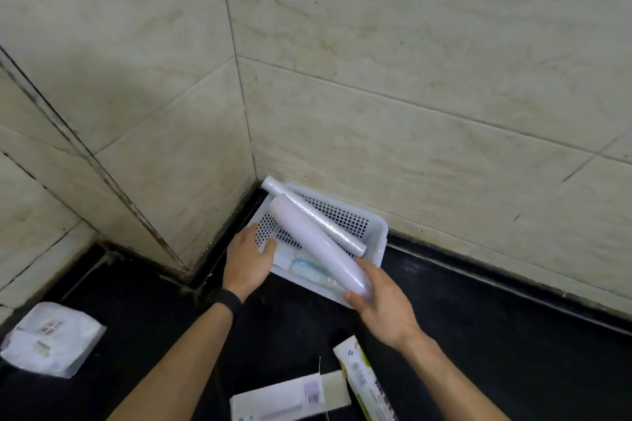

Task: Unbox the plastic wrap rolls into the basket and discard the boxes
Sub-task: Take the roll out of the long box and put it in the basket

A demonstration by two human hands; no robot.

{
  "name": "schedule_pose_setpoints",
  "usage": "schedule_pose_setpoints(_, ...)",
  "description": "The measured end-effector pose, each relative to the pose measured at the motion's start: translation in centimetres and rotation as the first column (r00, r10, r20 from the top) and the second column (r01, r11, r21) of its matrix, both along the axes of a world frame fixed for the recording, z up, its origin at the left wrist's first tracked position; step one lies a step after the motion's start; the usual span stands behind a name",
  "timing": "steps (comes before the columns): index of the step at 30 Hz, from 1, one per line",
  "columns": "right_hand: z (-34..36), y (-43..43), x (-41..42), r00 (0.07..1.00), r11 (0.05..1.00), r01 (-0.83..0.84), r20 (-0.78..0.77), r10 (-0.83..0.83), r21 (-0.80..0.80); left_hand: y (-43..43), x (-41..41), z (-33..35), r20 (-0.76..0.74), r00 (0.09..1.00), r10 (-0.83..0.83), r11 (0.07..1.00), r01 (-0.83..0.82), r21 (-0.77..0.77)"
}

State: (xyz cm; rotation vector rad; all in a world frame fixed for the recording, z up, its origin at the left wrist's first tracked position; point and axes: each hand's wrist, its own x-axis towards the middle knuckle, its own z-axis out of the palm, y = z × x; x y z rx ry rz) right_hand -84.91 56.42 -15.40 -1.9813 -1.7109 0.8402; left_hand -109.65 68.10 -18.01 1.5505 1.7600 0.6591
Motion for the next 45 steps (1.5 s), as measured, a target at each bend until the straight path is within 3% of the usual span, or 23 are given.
schedule_pose_setpoints(2,-0.6,2.6,-0.3,0.997,1.0,-0.003,0.078,0.001,0.02,0.9,-0.7,-1.7,-0.28,0.955,-0.093,0.995,0.077,-0.066)
schedule_pose_setpoints(5,-1.8,6.0,-1.2,0.987,0.999,-0.023,0.158,0.018,0.034,1.6,-1.5,-4.0,-0.437,0.865,-0.246,0.967,0.185,-0.178)
schedule_pose_setpoints(15,-7.8,12.4,-3.2,0.954,0.995,-0.077,0.294,0.054,0.067,1.4,-1.7,-6.8,-0.525,0.809,-0.265,0.964,0.215,-0.156)
schedule_pose_setpoints(20,-8.4,13.4,-3.8,0.94,0.998,-0.035,0.336,0.05,-0.052,1.2,-1.1,-6.8,-0.572,0.781,-0.252,0.968,0.193,-0.162)
schedule_pose_setpoints(23,-8.6,12.9,-3.8,0.924,0.999,-0.021,0.381,0.034,-0.039,1.0,-0.8,-6.7,-0.586,0.774,-0.239,0.971,0.175,-0.165)
schedule_pose_setpoints(26,-8.9,13.1,-2.9,0.933,0.997,0.05,0.359,-0.028,-0.052,1.0,-0.7,-6.6,-0.587,0.773,-0.241,0.97,0.174,-0.169)
schedule_pose_setpoints(39,-8.4,13.6,-1.8,0.932,0.981,-0.035,0.347,0.1,-0.189,1.0,-0.8,-6.7,-0.611,0.759,-0.226,0.974,0.171,-0.148)
schedule_pose_setpoints(45,-4.2,9.8,1.4,0.981,0.997,-0.039,0.186,0.05,-0.065,0.1,-0.2,-4.7,-0.633,0.746,-0.207,0.975,0.207,-0.075)
